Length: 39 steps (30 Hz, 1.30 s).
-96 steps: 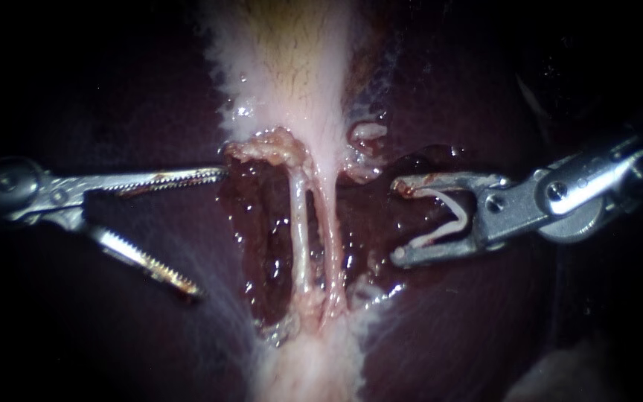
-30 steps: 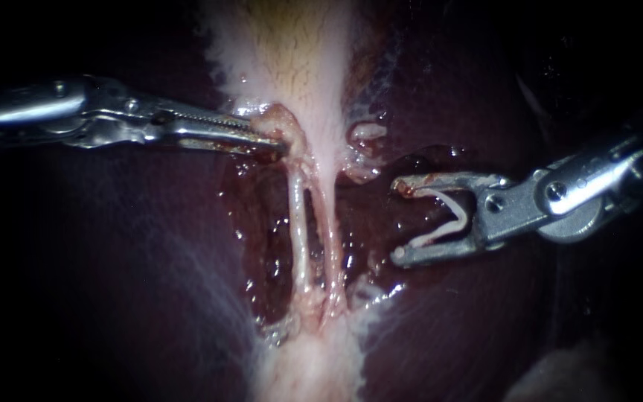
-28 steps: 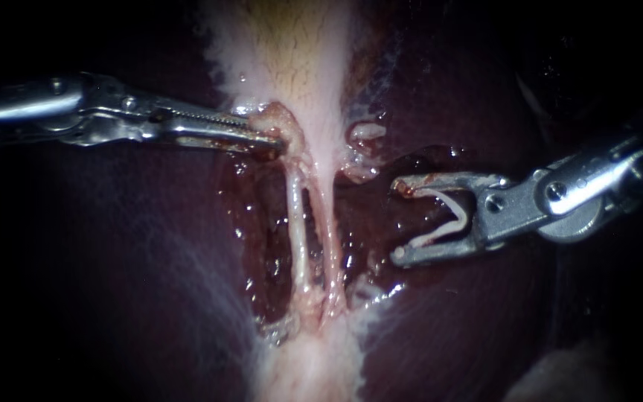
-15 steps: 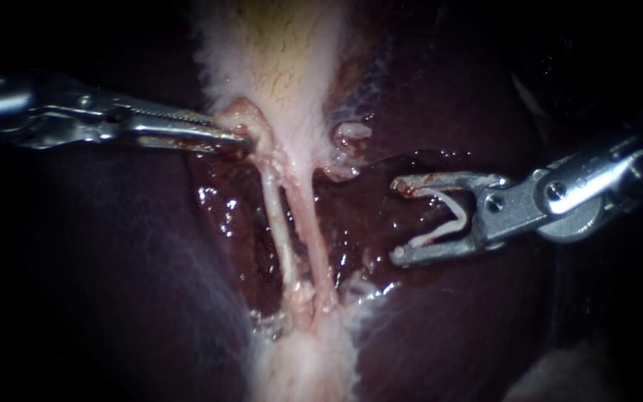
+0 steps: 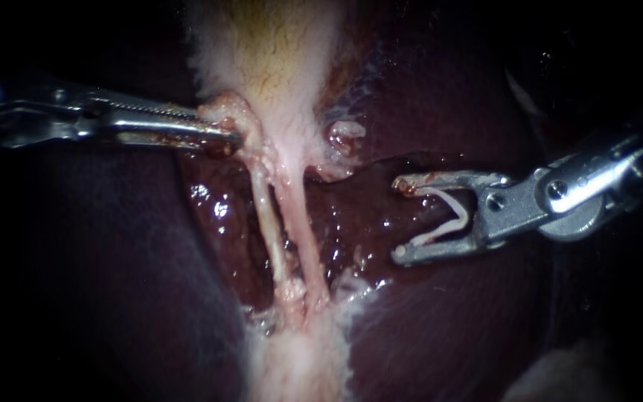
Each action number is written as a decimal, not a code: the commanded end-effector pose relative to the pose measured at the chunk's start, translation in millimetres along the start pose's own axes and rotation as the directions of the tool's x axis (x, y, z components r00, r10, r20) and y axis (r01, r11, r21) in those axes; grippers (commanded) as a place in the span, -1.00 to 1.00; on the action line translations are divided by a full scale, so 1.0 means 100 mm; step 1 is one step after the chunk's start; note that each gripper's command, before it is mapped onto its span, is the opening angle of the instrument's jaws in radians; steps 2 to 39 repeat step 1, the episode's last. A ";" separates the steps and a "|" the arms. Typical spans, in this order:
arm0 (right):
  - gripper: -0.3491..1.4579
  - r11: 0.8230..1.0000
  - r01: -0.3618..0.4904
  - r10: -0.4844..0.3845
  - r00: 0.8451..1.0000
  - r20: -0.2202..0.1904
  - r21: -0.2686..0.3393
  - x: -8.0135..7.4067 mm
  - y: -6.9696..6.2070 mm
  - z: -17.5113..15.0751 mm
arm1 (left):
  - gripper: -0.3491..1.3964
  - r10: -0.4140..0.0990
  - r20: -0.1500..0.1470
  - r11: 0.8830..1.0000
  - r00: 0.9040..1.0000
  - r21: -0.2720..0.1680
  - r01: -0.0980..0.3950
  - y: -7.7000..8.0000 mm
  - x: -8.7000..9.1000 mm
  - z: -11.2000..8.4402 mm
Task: Grabbing gallbladder
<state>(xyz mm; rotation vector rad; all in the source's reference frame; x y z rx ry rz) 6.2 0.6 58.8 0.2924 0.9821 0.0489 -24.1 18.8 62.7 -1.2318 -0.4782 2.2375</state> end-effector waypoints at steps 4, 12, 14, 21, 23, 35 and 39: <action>-0.06 1.000 0.000 0.000 1.000 0.000 0.000 0.000 0.000 0.000 | -1.00 0.001 0.000 1.000 1.000 0.000 -0.001 0.000 -0.001 0.001; -0.06 1.000 0.000 0.000 1.000 0.000 0.000 0.000 0.000 0.000 | -1.00 0.001 0.000 1.000 1.000 0.000 -0.001 0.000 -0.001 0.001; -0.06 1.000 0.000 0.000 1.000 0.000 0.000 0.000 0.000 0.000 | -1.00 0.001 0.000 1.000 1.000 0.000 -0.001 0.000 -0.001 0.001; -0.06 1.000 0.000 0.000 1.000 0.000 0.000 0.000 0.000 0.000 | -1.00 0.001 0.000 1.000 1.000 0.000 -0.001 0.000 -0.001 0.001; -0.06 1.000 0.000 0.000 1.000 0.000 0.000 0.000 0.000 0.000 | -1.00 0.001 0.000 1.000 1.000 0.000 -0.001 0.000 -0.001 0.001; -0.06 1.000 0.000 0.000 1.000 0.000 0.000 0.000 0.000 0.000 | -1.00 0.001 0.000 1.000 1.000 0.000 -0.001 0.000 -0.001 0.001; -0.06 1.000 0.000 0.000 1.000 0.000 0.000 0.000 0.000 0.000 | -1.00 0.001 0.000 1.000 1.000 0.000 -0.001 0.000 -0.001 0.001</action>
